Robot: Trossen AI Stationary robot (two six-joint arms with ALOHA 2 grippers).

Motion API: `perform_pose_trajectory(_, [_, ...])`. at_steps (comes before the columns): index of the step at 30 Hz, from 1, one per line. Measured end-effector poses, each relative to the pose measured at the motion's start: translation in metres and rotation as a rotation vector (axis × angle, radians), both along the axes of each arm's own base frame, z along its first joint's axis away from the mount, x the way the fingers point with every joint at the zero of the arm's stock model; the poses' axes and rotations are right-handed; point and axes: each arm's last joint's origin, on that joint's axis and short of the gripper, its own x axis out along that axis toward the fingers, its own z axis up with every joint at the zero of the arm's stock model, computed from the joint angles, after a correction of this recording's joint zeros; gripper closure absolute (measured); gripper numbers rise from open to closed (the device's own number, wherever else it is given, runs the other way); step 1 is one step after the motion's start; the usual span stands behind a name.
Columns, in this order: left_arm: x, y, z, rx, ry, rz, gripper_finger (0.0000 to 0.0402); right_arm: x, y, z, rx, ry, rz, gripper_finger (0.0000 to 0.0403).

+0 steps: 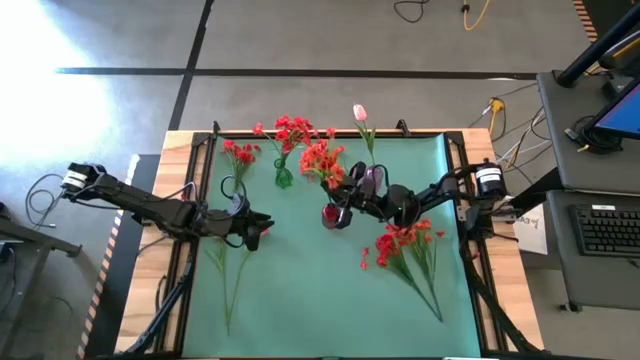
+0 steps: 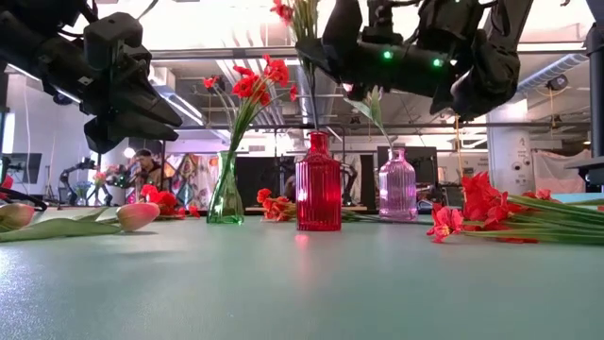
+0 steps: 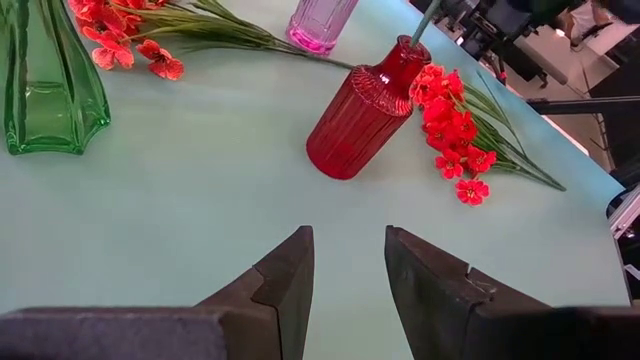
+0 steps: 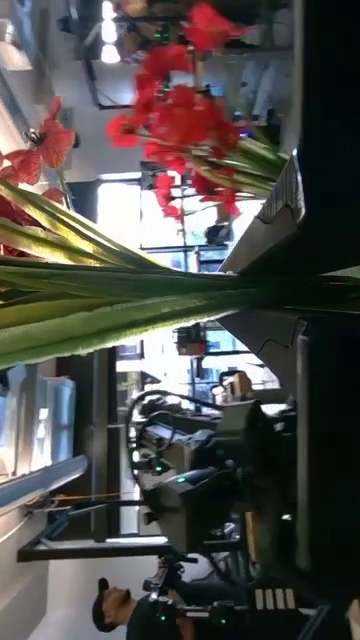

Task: Sort flowers into vase by color
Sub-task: Put the orange flowers into the red vase

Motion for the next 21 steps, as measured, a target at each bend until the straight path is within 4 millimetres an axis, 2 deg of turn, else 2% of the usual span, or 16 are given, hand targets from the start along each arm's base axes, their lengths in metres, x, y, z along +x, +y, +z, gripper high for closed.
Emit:
perform_pose_trajectory(12, [0.0,-0.0001,0.0001,0.0,0.0,-0.001,0.0286,0.0013,0.0,-0.0062,0.01,0.017,0.004,0.0363])
perform_pose_trajectory(16, [0.0,-0.0001,0.0001,0.0,0.0,-0.001,0.0286,0.0015,0.0,-0.0076,0.025,0.026,0.011,0.0335])
perform_pose_trajectory(21, [0.0,-0.0001,0.0001,-0.001,-0.001,-0.001,0.0286,0.0025,0.0008,-0.0104,0.033,0.055,0.016,0.0281])
